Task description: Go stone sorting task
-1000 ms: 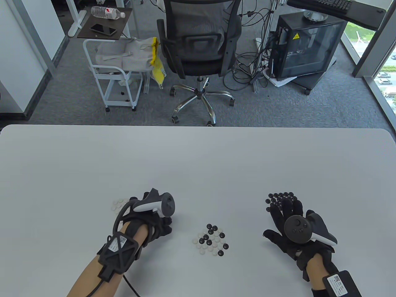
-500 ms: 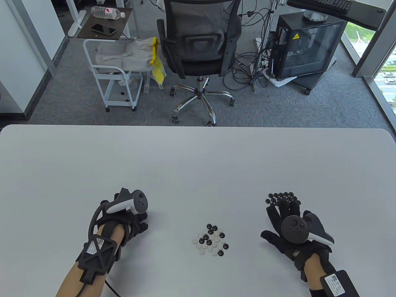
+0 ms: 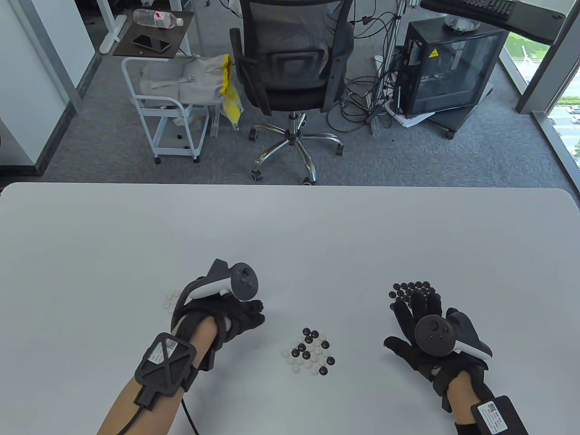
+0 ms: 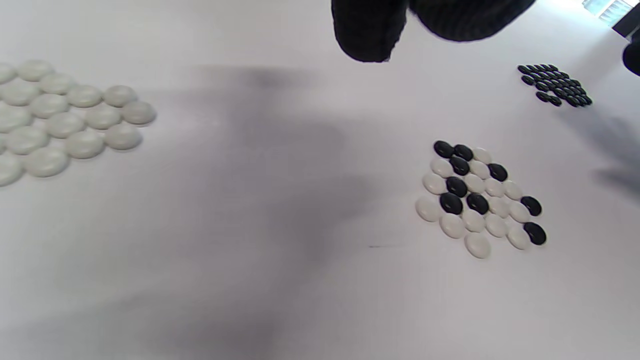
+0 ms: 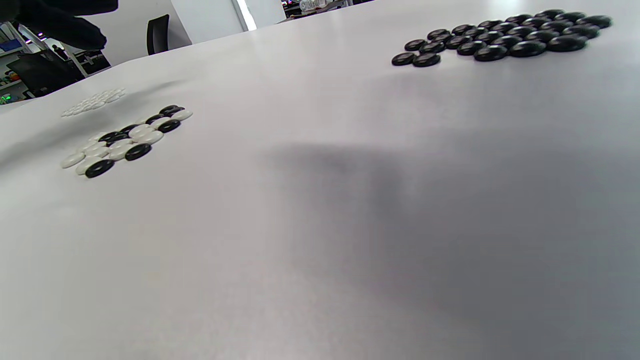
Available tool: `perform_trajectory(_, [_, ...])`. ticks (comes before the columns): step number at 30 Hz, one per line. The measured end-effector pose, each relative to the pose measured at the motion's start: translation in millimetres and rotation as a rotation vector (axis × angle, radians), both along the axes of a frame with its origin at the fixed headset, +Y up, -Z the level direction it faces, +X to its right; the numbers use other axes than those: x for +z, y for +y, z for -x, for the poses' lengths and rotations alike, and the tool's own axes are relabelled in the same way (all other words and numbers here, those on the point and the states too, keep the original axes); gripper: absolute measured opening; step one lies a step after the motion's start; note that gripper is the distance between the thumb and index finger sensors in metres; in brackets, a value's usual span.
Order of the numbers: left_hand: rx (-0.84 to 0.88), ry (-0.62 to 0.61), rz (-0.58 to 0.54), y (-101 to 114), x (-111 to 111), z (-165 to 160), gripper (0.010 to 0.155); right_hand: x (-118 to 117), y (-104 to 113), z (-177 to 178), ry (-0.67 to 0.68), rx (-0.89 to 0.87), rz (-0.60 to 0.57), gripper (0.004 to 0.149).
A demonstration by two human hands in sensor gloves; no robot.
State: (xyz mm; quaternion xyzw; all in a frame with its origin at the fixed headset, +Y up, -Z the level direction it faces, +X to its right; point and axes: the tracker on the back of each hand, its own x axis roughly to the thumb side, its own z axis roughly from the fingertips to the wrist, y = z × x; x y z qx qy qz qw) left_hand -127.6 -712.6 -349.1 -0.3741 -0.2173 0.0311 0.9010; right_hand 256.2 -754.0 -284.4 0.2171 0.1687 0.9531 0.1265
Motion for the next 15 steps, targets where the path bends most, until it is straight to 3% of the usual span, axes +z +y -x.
perform_trajectory(8, [-0.036, -0.2, 0.061, -31.9, 13.1, -85.7, 0.067, 0.2, 0.1, 1.5, 0.006, -0.003, -0.004, 0.086])
perform_trajectory(15, [-0.117, -0.26, 0.059, -56.7, 15.6, -115.7, 0.068, 0.7, 0.6, 1.6, 0.011, -0.007, -0.012, 0.086])
